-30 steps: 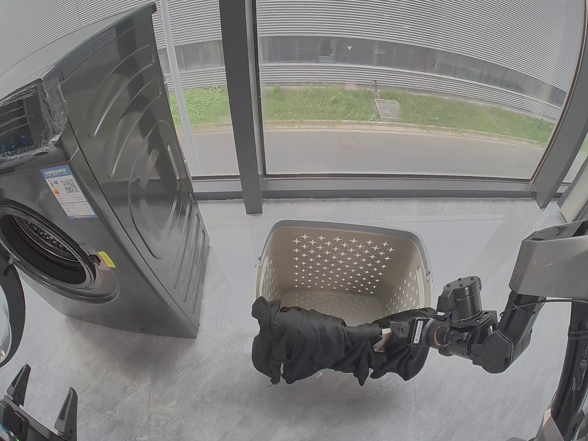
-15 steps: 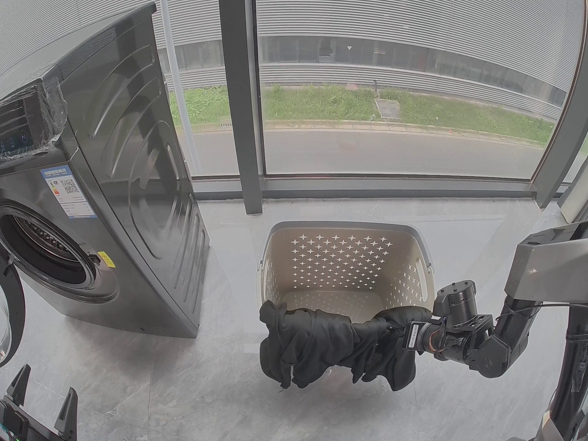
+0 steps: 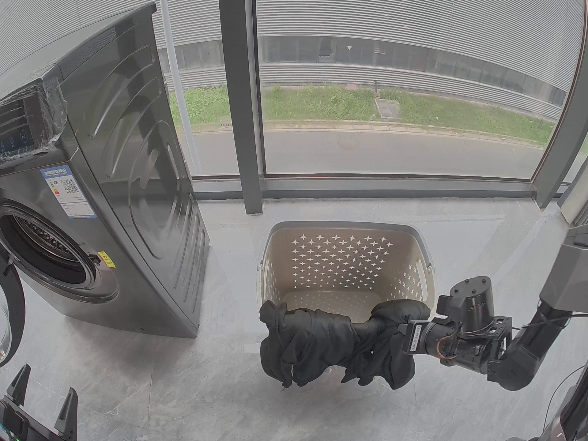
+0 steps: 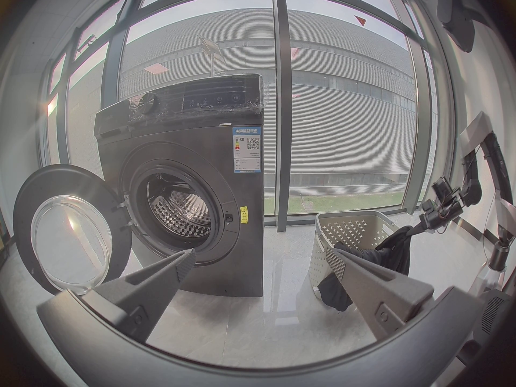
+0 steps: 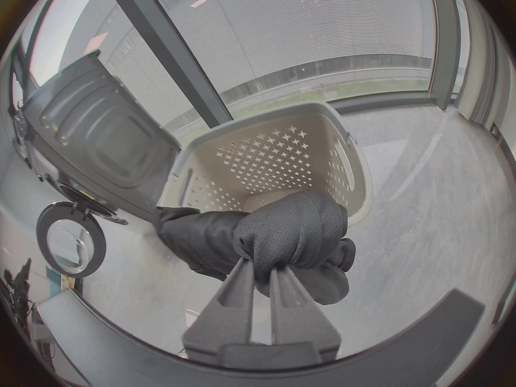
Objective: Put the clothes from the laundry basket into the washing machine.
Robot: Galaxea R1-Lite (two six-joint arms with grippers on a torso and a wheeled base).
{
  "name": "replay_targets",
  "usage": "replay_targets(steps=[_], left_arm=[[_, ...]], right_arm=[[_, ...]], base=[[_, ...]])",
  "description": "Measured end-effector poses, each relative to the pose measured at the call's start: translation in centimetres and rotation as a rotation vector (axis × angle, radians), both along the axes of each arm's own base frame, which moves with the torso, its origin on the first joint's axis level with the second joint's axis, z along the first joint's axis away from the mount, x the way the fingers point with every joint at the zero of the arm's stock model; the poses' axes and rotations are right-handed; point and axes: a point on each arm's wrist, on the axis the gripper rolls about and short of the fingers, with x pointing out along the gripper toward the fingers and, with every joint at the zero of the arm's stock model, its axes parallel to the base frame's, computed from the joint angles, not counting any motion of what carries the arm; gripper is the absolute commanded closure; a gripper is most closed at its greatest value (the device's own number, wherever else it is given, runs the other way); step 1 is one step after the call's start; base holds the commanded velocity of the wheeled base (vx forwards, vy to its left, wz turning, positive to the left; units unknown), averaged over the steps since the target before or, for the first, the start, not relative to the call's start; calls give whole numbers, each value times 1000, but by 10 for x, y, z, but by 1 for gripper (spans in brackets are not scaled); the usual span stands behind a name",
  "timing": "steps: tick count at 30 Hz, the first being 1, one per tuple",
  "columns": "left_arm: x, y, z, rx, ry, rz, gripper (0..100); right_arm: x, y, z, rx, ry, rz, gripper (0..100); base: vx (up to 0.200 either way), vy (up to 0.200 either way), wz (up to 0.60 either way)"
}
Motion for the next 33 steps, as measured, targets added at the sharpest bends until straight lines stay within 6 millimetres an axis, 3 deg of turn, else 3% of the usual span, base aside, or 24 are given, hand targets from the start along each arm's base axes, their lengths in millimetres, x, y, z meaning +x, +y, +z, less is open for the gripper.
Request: replay_targets(steps=[8, 17, 25, 33], left_arm=[[0, 0, 0, 3, 0, -4, 0], [0, 0, 0, 5, 0, -8, 0], [0, 0, 0, 1, -1, -8, 0], [0, 0, 0, 0, -1, -12, 0]], right_arm=[[-42, 2, 44, 75, -121, 89, 100], [-87, -10, 88, 152, -303, 252, 100], [-93, -14, 111, 90, -537, 321, 100], [-78, -11, 117, 0, -627, 289, 100]], base=[[0, 0, 0], [0, 0, 0], [0, 0, 0], [0, 0, 0]])
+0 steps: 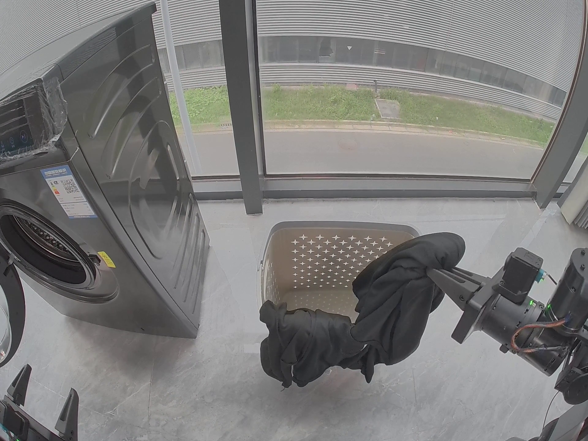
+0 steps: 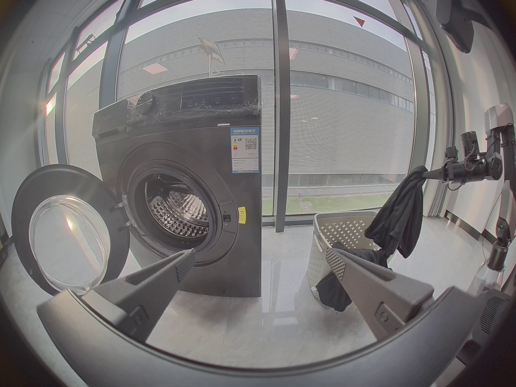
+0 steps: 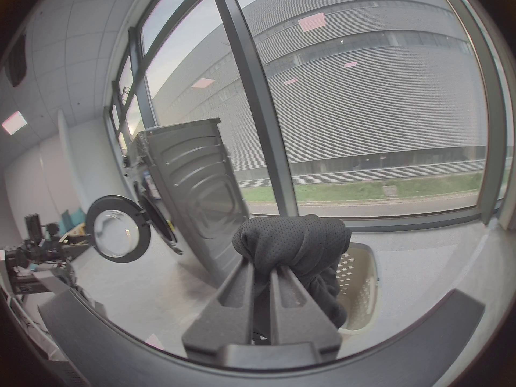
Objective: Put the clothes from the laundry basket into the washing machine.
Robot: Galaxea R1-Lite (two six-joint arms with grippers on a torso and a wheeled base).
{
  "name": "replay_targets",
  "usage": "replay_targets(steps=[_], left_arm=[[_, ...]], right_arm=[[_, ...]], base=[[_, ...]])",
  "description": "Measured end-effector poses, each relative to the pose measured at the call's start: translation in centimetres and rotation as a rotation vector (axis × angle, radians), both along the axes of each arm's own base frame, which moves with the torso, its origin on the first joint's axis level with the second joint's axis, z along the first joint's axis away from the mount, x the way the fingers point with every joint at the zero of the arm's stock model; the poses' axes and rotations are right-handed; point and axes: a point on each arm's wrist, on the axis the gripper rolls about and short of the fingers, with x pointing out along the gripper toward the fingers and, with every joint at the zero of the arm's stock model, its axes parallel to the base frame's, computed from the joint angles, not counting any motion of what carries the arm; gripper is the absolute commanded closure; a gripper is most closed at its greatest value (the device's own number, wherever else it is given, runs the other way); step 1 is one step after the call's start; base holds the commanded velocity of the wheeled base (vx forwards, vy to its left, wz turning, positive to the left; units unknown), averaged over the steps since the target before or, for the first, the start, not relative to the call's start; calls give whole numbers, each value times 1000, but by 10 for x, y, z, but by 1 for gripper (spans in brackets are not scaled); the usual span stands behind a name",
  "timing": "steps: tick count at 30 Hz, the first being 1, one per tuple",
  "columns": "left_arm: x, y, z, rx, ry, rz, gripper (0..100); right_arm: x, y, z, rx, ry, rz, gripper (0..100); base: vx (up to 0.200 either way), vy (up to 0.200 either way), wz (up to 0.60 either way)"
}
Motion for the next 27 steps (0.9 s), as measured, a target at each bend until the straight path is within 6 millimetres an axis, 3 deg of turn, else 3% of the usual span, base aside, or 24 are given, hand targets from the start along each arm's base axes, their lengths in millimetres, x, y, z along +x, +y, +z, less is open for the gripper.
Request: replay_targets(steps=[11, 20, 27], left_arm=[[0, 0, 0, 0, 0, 0, 0], [0, 0, 0, -4, 1, -2, 0], [0, 0, 0, -7, 1, -2, 0]], right_arm=[[12, -1, -6, -29, 12, -94, 100], [13, 0, -7, -31, 19, -89, 100], [13, -1, -8, -33, 23, -97, 100]], base=[[0, 0, 0], [-200, 0, 0], [0, 29, 0]])
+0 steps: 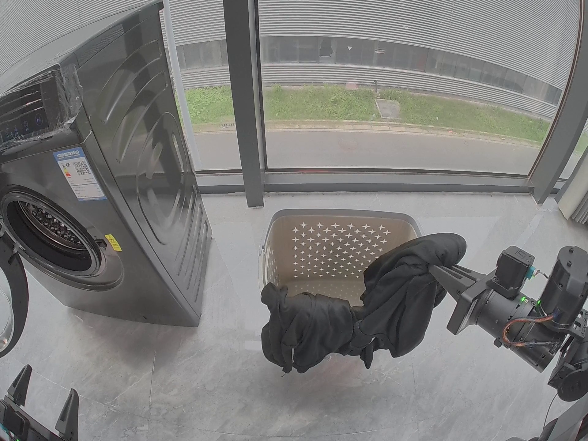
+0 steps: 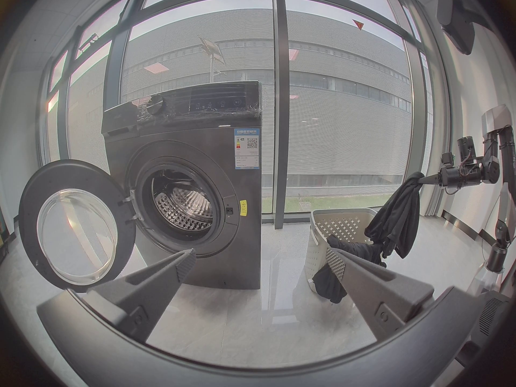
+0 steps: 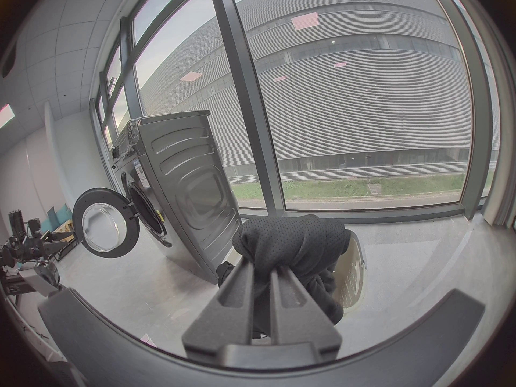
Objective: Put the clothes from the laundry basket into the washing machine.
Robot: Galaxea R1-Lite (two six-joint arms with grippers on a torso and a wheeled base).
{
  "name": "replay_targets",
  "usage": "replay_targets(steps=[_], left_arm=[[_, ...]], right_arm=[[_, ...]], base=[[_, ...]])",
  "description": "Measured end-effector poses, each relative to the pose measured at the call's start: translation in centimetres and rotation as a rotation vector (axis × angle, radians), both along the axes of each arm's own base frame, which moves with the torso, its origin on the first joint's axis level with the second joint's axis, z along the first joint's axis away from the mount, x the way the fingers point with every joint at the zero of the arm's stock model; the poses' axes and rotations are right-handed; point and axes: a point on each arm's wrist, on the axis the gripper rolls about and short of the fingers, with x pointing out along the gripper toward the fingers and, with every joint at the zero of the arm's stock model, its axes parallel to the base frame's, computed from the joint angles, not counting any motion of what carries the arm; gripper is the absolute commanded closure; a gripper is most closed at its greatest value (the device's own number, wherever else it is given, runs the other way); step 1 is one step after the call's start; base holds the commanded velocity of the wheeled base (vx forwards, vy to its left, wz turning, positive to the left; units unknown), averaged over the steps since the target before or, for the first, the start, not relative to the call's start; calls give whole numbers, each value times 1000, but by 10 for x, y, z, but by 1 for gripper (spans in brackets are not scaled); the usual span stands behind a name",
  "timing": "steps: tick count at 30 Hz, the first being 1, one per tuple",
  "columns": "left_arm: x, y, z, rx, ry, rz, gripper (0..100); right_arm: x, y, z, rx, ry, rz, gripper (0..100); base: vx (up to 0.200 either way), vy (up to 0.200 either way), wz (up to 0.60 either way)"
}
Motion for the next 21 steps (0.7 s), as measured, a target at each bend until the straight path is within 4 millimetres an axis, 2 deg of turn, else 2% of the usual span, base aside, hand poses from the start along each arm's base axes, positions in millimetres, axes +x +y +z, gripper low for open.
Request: replay_targets(steps=[21], left_arm=[[0, 0, 0, -6, 3, -1, 0]], right_arm=[[3, 4, 0, 14, 7, -3, 100]], base=[[0, 200, 0]])
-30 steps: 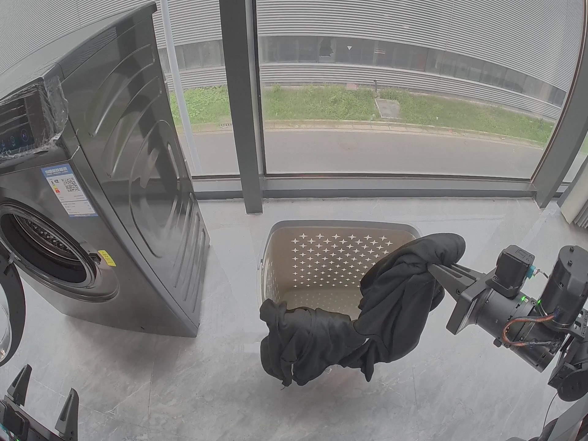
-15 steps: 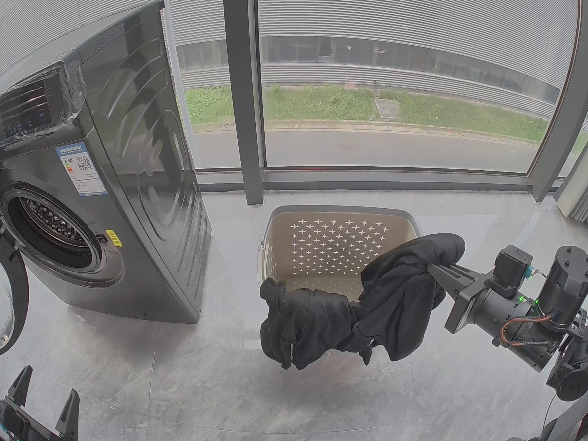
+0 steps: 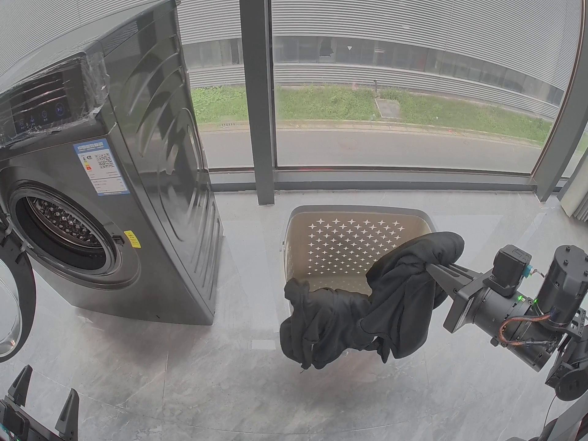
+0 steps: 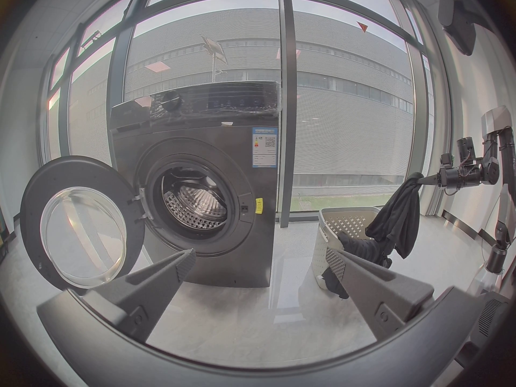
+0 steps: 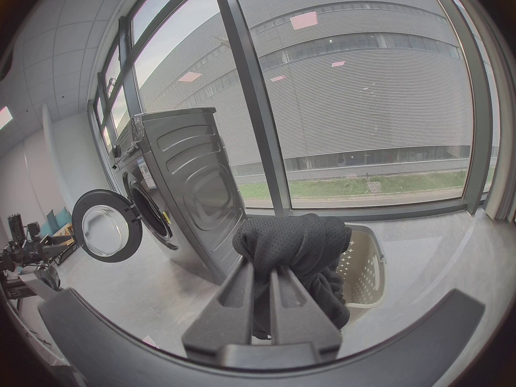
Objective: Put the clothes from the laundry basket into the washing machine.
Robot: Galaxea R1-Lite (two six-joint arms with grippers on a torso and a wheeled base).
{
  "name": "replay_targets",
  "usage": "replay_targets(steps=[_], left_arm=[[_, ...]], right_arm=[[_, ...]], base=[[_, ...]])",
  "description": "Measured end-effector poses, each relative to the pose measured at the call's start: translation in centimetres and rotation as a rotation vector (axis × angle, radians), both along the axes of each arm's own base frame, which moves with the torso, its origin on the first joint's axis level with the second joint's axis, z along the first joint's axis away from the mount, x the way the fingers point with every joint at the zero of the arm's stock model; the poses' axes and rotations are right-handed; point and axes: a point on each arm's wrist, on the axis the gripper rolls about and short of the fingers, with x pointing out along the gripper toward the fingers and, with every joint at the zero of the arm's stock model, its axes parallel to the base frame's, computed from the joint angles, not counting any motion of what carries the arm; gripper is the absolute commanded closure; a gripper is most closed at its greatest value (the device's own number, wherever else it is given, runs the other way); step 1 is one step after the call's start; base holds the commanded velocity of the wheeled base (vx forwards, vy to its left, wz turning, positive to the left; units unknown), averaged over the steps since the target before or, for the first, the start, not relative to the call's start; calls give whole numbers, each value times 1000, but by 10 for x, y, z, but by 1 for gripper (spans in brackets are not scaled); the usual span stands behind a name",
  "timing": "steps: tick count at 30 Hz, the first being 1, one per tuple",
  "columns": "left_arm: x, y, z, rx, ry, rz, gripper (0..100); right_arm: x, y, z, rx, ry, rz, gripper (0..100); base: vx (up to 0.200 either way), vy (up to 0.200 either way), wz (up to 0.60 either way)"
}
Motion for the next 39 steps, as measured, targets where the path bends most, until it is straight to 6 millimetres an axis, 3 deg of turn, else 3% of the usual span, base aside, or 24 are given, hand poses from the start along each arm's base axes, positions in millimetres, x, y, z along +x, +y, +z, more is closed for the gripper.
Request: replay_targets(steps=[39], left_arm=[[0, 0, 0, 0, 2, 0, 0]], right_arm=[[0, 2, -3, 3, 19, 16, 100]], base=[[0, 200, 0]])
